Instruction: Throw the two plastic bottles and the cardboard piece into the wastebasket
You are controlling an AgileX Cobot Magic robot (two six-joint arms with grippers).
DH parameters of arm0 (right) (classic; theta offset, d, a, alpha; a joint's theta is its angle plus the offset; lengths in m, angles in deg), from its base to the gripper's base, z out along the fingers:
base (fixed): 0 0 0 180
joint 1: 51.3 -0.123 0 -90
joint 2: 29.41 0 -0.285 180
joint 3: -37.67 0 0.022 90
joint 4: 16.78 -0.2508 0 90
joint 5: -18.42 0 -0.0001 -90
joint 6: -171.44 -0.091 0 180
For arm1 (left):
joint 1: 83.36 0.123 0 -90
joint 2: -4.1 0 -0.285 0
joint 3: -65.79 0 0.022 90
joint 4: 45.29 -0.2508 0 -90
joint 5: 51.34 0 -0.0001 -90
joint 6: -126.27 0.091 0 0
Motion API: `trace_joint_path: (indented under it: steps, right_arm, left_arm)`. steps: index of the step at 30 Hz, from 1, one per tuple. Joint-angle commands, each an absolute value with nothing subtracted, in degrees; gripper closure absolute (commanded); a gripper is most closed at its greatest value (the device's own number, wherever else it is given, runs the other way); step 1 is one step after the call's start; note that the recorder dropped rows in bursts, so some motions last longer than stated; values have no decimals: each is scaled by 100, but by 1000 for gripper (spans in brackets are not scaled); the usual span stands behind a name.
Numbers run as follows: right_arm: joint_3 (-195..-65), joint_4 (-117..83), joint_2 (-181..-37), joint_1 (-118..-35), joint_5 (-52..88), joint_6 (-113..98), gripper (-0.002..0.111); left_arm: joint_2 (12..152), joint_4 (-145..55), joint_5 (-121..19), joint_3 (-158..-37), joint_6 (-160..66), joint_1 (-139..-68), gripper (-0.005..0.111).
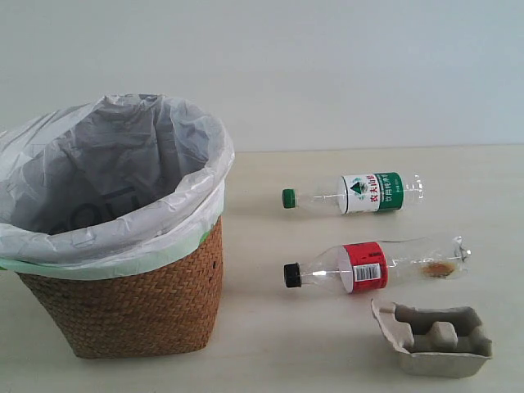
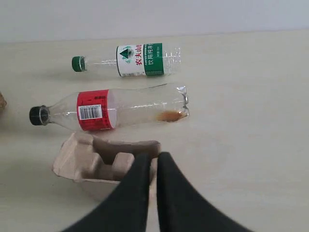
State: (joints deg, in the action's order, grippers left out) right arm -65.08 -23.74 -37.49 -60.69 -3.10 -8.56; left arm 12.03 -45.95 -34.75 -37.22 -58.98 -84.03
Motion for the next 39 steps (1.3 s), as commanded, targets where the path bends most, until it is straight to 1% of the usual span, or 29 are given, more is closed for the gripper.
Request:
trace_joint_path:
  steps: [1, 3, 5, 13, 17, 19, 31, 36, 39]
  right_arm:
    - [-6511, -3667, -3720, -6048, -282, -2209, 106]
    - [-6511, -4354, -3720, -6048, -271, -2934, 106]
    - [-6511, -4699, -3720, -6048, -297, -3231, 106]
    - [-6511, -4768, -3720, -6048, -139, -3246, 106]
    - [-6511, -4816, -3720, -6048, 313, -3291, 106]
    - [-6511, -5177, -3720, -6048, 442, -3535, 106]
    - [-6511, -5189, -3720, -6048, 585, -3461, 106]
    - [-6511, -5441, -3720, -6048, 1126, -3474, 106]
    - [-6689, -5375, -3720, -6048, 1088, -2671, 106]
  left_arm:
    - [1188, -4623, -3509, -3699, -5929, -8391, 103]
    - [1188, -4623, -3509, -3699, -5929, -8391, 103]
    - [1188, -4623, -3509, -3699, -5929, -8391, 103]
    - [1188, -4623, -3509, -3699, -5929, -8391, 103]
    - [1188, -4623, -3509, -3699, -5929, -8391, 103]
    - [1188, -4623, -3509, -3699, -5929, -8391, 103]
    - [1188, -4623, -3509, -3699, -5929, -8391, 103]
    - [1188, -4623, -3509, -3699, -5929, -8391, 103]
    - [1188, -4623, -3509, -3699, -5929, -8391, 103]
